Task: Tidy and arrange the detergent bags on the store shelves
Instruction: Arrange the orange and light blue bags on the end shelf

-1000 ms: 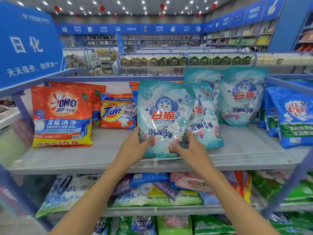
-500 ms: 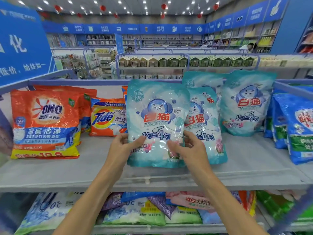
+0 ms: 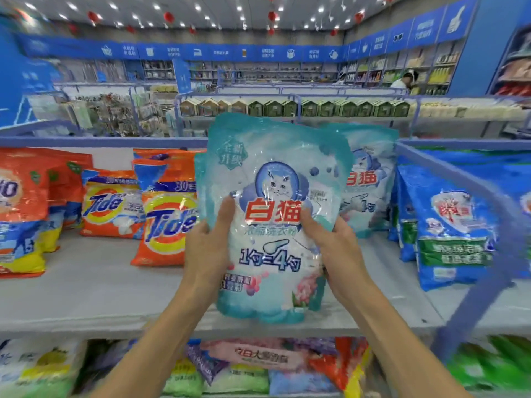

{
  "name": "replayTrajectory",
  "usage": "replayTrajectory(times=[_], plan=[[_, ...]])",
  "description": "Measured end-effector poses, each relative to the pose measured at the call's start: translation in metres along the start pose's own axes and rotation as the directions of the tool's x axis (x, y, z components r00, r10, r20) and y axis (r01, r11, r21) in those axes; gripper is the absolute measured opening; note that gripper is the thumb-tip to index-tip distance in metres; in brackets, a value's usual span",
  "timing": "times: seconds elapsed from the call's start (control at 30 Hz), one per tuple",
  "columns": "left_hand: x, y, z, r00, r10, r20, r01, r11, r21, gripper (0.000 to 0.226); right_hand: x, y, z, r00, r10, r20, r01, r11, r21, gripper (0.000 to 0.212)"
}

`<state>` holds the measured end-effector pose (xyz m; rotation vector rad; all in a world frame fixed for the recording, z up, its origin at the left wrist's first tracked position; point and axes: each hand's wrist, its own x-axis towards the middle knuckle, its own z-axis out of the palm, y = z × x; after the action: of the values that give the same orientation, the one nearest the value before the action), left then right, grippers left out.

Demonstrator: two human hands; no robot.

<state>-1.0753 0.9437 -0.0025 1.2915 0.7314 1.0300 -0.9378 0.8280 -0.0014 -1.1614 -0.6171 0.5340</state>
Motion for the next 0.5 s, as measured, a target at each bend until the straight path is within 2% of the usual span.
replayTrajectory(times=[0.13,0.2,0.27,0.37,0.5], plan=[[-0.009,-0.009,0.075,0.996,-0.064,-0.056,0.059,0.995,-0.077,0.051,0.019,-0.022,-0.06,0.995,-0.016,-0.094,0.021,0.998,0.052,0.017],[-0.009,-0.017,0.109,0.996,-0.069,-0.064,0.064,0.995,-0.082,0.058,0.031,-0.031,-0.085,0.986,0.012,-0.166,-0.003,0.999,0.051,0.017],[-0.006,-0.027,0.136,0.996,-0.047,-0.075,0.043,0.997,-0.059,0.058,0.045,-0.036,-0.106,0.966,0.014,-0.256,-0.018,1.0,-0.016,0.019],[0.004,-0.038,0.168,0.997,0.001,-0.076,-0.005,0.999,-0.05,0.044,0.069,-0.039,-0.128,0.914,-0.064,-0.401,-0.025,0.977,-0.213,0.041],[0.021,-0.043,0.198,0.993,0.052,-0.107,-0.053,0.999,-0.007,0.044,0.09,-0.031,-0.138,0.872,-0.144,-0.467,0.008,0.96,-0.28,0.034]])
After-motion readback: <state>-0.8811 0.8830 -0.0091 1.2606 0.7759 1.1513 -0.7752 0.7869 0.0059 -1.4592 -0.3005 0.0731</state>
